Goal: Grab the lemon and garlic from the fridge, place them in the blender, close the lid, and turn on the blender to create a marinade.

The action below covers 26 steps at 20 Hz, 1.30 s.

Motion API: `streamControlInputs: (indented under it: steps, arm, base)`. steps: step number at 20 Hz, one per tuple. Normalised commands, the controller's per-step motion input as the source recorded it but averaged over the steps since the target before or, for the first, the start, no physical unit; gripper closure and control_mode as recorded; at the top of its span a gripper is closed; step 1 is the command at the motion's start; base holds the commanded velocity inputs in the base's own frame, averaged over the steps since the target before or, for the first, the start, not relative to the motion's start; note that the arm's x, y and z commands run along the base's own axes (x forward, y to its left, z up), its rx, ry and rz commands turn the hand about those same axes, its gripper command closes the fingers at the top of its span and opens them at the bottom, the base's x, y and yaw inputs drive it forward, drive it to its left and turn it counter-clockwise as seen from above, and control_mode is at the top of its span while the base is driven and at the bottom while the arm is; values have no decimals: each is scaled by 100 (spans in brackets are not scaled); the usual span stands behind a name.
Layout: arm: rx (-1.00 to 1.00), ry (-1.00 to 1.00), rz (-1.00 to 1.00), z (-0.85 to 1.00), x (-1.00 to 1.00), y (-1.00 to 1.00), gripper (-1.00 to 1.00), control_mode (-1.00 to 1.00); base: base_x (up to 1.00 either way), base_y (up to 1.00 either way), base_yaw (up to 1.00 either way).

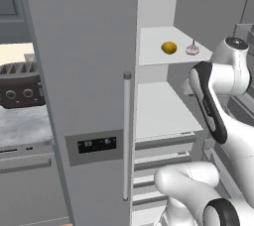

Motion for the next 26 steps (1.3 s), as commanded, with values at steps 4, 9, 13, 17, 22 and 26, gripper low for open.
streamControlInputs:
  steps: [4,9,13,17,22,26]
  arm:
    - [-10,10,0,-41,-11,-33,-100,-100]
    - [-2,1,-1,-18,-22,-55,-100,-100]
    - [0,-9,-1,19,-29,-17,-100,-100]
    - [0,-37,0,87,-3,12,-100,-100]
    - [1,-38,0,67,33,39,-100,-100]
    - [2,-27,1,14,62,43,-100,-100]
  base:
    - [0,0,0]
    - [0,0,0]
    - [0,0,0]
    - [0,0,0]
    - [0,0,0]
    - [0,0,0]
